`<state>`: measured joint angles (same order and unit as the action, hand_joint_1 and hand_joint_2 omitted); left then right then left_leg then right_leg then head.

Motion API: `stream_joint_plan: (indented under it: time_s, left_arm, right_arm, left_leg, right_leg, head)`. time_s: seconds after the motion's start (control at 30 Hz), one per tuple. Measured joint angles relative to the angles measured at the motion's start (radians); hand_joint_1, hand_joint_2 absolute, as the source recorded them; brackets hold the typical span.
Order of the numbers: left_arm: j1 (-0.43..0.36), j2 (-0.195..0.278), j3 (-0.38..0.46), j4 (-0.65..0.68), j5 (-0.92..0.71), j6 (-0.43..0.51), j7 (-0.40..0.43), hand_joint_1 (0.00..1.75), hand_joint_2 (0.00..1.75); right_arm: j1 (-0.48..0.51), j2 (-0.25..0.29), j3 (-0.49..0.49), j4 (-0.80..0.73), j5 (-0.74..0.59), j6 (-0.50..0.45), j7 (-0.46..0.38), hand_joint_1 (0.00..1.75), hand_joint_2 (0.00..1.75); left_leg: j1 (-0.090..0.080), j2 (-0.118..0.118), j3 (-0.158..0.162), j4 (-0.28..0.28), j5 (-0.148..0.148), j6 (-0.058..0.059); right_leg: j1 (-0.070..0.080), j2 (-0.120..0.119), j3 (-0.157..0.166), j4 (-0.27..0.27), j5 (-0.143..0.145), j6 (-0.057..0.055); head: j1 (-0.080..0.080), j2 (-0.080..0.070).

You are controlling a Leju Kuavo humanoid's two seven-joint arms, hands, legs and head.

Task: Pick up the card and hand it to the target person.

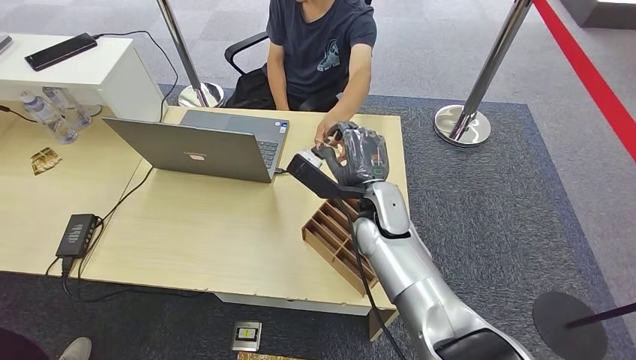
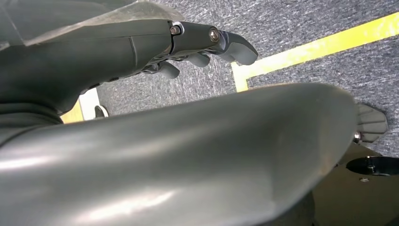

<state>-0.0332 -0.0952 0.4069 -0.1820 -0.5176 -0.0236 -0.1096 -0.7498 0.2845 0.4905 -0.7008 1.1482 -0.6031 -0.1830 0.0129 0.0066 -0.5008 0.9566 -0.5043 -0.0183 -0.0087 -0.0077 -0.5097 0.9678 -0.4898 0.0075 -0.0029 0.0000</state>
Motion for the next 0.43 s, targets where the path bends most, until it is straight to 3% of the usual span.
stream_joint_plan:
  time_s: [0.2,0.43]
  left_arm:
    - [0.0,-0.007,0.009,0.0,0.006,0.005,0.0,0.0,0.0]
    - [0.001,-0.017,0.028,0.0,0.01,0.014,0.013,0.0,0.0]
  right_arm:
    - [0.041,-0.018,-0.01,-0.069,-0.083,-0.007,-0.033,0.0,1.75]
    - [0.193,-0.07,-0.061,-0.306,-0.134,-0.066,-0.035,0.0,1.75]
  left_leg:
    - [0.0,0.0,0.0,0.0,0.0,0.0]
    - [0.0,-0.001,0.0,0.0,0.0,0.0]
  right_leg:
    - [0.0,0.0,0.0,0.0,0.0,0.0]
    - [0.0,0.0,0.0,-0.002,0.0,0.0]
  head:
    - [0.0,0.0]
    - [0.0,0.0]
